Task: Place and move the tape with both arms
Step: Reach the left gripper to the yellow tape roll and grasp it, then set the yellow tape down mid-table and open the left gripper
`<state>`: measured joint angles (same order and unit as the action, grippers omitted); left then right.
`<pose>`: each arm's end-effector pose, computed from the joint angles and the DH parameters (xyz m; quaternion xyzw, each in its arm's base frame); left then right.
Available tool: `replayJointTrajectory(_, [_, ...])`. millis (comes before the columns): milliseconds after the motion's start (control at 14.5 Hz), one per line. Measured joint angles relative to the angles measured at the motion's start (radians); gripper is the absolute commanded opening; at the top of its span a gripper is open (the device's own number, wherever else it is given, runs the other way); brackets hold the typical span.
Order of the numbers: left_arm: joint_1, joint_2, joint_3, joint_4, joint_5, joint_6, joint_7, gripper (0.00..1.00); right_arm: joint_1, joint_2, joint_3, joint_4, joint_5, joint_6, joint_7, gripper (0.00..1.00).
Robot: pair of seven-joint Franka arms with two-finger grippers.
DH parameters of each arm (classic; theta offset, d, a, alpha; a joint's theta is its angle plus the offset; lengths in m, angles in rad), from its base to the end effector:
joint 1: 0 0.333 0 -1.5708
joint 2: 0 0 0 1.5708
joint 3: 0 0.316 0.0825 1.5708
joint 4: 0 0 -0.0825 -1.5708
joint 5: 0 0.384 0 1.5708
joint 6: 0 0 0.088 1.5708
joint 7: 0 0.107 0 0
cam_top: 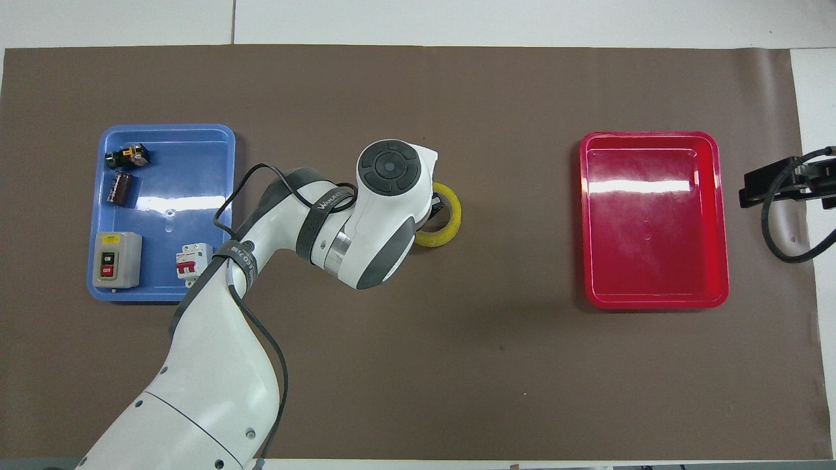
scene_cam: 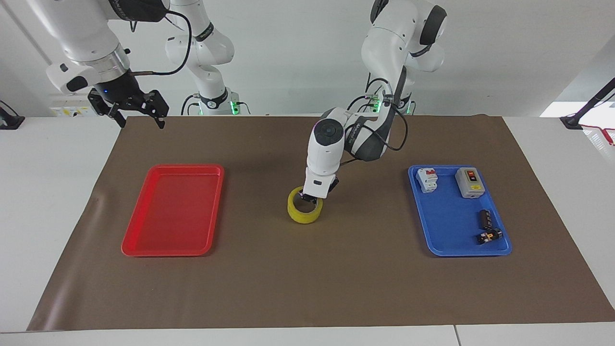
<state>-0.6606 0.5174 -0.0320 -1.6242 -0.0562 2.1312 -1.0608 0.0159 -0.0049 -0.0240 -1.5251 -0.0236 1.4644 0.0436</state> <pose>0.5255 -0.4357 0.3211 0.9793 0.1998 -0.0276 0.0163 0.5421 -0.0072 0.6395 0.9992 -0.0268 -0.0277 0.0122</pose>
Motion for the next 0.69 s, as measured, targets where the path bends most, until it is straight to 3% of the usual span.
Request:
replayJointTrajectory(69, [-0.001, 0.000, 0.000, -0.001, 0.000, 0.005, 0.000, 0.95, 0.000, 0.000, 0.000, 0.000, 0.000, 0.000, 0.000, 1.00])
replayJointTrajectory(138, [-0.001, -0.002, 0.000, -0.001, 0.000, 0.006, 0.000, 1.00, 0.000, 0.000, 0.000, 0.000, 0.000, 0.000, 0.000, 1.00])
replayJointTrajectory(481, [0.013, -0.036, 0.012, 0.033, 0.002, -0.067, 0.000, 1.00, 0.000, 0.000, 0.000, -0.004, 0.000, 0.001, 0.000, 1.00])
replayJointTrajectory(688, [0.116, -0.146, 0.019, 0.048, 0.006, -0.205, 0.068, 1.00, 0.006, -0.001, 0.002, -0.026, 0.003, 0.000, 0.000, 1.00])
